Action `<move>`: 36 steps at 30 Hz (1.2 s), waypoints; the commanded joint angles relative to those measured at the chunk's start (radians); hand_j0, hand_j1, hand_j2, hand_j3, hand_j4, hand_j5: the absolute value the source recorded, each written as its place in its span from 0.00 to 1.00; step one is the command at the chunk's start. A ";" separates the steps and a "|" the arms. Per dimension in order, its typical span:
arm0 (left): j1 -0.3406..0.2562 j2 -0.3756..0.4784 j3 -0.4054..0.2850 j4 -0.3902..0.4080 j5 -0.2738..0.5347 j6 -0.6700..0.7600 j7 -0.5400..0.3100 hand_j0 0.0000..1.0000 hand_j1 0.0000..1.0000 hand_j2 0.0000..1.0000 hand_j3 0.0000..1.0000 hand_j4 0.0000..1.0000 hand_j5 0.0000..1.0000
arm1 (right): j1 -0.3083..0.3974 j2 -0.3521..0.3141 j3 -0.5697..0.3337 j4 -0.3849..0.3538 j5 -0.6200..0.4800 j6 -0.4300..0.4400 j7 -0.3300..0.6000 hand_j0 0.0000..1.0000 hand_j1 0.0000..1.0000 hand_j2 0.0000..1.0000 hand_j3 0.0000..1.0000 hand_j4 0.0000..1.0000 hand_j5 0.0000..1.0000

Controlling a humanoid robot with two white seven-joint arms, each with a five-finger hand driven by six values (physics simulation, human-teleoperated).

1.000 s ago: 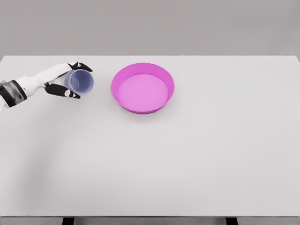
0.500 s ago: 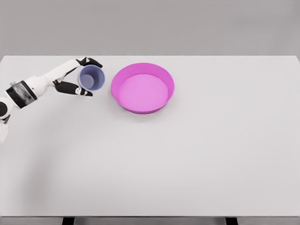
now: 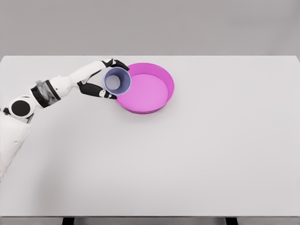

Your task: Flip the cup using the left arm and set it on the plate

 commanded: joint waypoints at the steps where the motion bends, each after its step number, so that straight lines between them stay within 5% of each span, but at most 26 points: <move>1: 0.000 -0.018 -0.028 -0.007 0.009 0.003 0.001 0.57 0.57 0.57 0.57 0.57 0.57 | 0.000 0.000 0.000 0.000 0.000 0.000 0.000 1.00 1.00 1.00 1.00 1.00 1.00; 19: 0.002 -0.124 -0.023 0.014 0.017 0.003 -0.003 0.57 0.57 0.57 0.57 0.57 0.57 | 0.000 0.000 0.000 0.000 0.000 0.000 0.000 1.00 1.00 1.00 1.00 1.00 1.00; 36: -0.049 -0.263 -0.005 0.276 0.002 0.003 -0.003 0.59 0.59 0.59 0.59 0.59 0.59 | 0.000 0.000 0.000 0.000 0.000 0.000 0.000 1.00 1.00 1.00 1.00 1.00 1.00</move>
